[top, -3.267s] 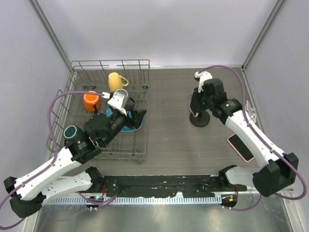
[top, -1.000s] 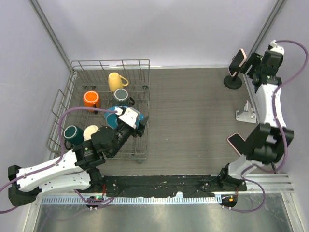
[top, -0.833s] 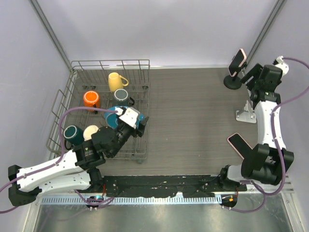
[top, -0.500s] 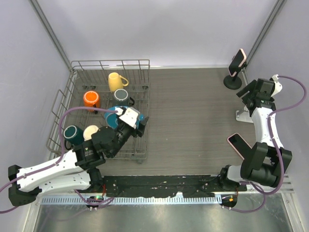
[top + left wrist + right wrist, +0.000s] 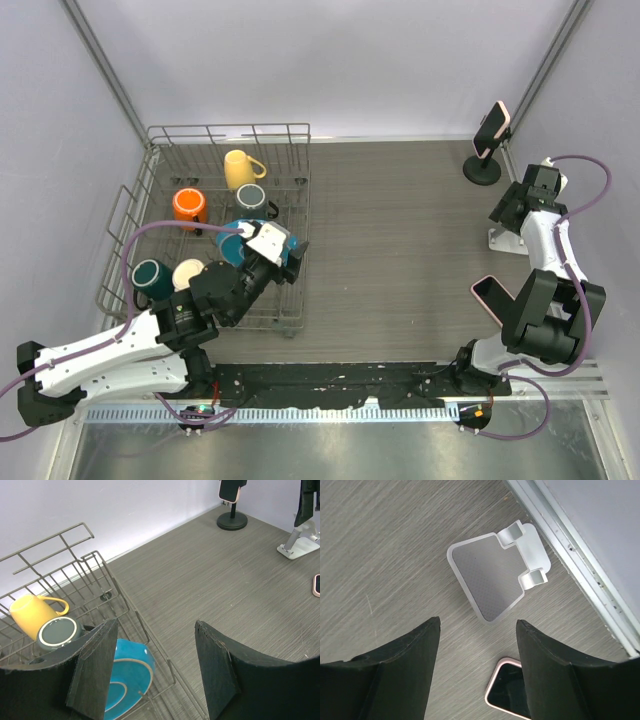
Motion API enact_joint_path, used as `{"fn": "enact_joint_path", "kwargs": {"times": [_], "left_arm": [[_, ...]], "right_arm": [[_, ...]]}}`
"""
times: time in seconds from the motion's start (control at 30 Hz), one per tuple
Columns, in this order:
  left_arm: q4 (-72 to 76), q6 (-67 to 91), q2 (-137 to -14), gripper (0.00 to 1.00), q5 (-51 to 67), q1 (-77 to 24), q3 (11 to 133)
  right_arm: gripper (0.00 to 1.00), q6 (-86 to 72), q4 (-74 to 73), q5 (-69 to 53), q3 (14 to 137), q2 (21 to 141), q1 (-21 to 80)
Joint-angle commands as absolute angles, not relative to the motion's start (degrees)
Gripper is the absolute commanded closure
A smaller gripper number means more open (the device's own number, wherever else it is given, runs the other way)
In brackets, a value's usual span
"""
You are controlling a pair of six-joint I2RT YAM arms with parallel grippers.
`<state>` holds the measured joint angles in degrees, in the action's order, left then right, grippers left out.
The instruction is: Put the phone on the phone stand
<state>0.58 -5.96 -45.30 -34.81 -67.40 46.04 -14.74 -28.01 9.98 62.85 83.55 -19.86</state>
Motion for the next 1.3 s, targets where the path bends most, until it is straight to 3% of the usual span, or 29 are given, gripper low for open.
{"fn": "enact_joint_path", "kwargs": {"times": [0.0,0.2,0.4,0.5,0.63,0.7,0.97,1.27], "left_arm": [[2.90,-4.75,-44.47,0.33,-34.37,-67.68,46.58],[2.81,-4.66,-44.47,0.33,-34.37,-67.76,46.67],[2.90,-4.66,-44.82,0.33,-34.54,-67.85,46.58],[2.81,-4.83,-45.09,0.33,-34.37,-67.94,46.58],[2.81,-4.66,-45.26,0.33,-34.37,-67.94,46.58],[2.81,-4.66,-45.26,0.33,-34.45,-67.94,46.67],[2.99,-5.18,-46.14,0.33,-34.98,-67.94,46.49],[3.34,-5.63,-46.67,0.33,-35.42,-67.94,46.32]], "right_arm": [[0.34,-7.74,-27.85,16.51,66.79,85.42,-17.67],[0.39,-4.22,-28.39,25.48,69.61,90.61,-13.80],[0.53,-0.70,-29.00,33.21,72.15,94.47,-11.52],[0.63,-0.35,-29.27,35.67,72.95,95.36,-10.73],[0.92,-0.26,-29.53,36.73,73.21,97.20,-8.27],[0.99,0.87,-30.32,37.87,73.74,98.08,-6.43],[1.00,5.70,-31.47,35.26,76.38,95.55,11.13],[1.00,20.82,-26.19,11.72,63.73,82.36,30.58]]}}
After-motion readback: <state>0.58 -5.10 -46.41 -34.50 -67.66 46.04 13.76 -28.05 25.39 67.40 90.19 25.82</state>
